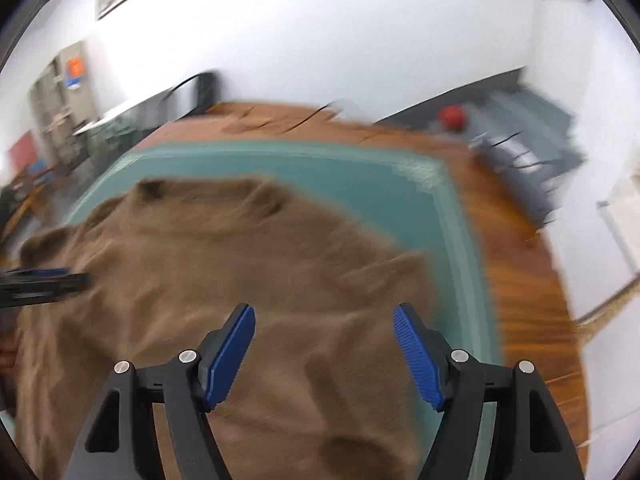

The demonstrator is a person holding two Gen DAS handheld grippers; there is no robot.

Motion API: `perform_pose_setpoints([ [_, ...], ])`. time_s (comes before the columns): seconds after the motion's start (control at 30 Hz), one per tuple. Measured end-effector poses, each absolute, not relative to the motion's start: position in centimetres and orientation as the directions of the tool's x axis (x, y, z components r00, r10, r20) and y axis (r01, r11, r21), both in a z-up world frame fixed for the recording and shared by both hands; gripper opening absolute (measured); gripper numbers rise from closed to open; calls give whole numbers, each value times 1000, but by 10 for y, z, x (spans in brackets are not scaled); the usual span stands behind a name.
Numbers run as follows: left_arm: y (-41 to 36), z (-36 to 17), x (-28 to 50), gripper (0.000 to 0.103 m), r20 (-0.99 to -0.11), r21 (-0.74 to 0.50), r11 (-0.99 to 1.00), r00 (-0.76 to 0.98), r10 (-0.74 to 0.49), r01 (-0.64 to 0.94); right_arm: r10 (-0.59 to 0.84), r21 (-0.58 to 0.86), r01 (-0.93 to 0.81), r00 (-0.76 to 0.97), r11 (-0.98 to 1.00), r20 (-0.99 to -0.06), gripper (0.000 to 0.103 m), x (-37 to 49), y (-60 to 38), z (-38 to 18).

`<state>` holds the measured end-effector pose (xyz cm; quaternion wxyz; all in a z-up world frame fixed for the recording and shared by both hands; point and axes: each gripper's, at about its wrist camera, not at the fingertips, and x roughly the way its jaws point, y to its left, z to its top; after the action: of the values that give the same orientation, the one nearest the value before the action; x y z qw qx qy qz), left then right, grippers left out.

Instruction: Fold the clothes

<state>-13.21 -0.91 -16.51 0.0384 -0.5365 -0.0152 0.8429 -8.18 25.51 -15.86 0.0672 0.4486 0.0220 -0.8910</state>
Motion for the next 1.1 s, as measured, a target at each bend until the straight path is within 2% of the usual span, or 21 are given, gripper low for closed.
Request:
perform_pose_setpoints([
  [0.07,-8,-170,-133,65,-905,-48,-997,-420,66,-53,-132,51,167,-521,-985,-843,74,-83,248,-181],
  [0.2,-22,-163,-135,65,-911,-93,-995,-401,93,-19,-93,27,153,-443,-988,-892,74,-86,252,-213],
  [0.37,-38,-143,-108,65,-896,-152,-988,-419,144,-15,-79,51,74,-437,-996,-896,74,-78,257,-194],
  [0.53,-45,-135,-70,66,-893,-188,-981,-408,188,-41,-150,129,77,-436,-989,-887,74,-44,236,-164],
  [0.7,-51,-135,-24,66,-888,-249,-969,-402,225,8,-248,182,207,-360,-961,-899,75,-10,181,-170],
  [0.8,-54,-136,6,66,-892,-241,-969,-405,202,49,-295,214,273,-303,-938,-906,75,5,153,-186],
  [1.1,-85,-137,95,66,-905,-217,-940,-417,91,265,-274,109,459,-311,-882,-910,75,55,118,-218],
])
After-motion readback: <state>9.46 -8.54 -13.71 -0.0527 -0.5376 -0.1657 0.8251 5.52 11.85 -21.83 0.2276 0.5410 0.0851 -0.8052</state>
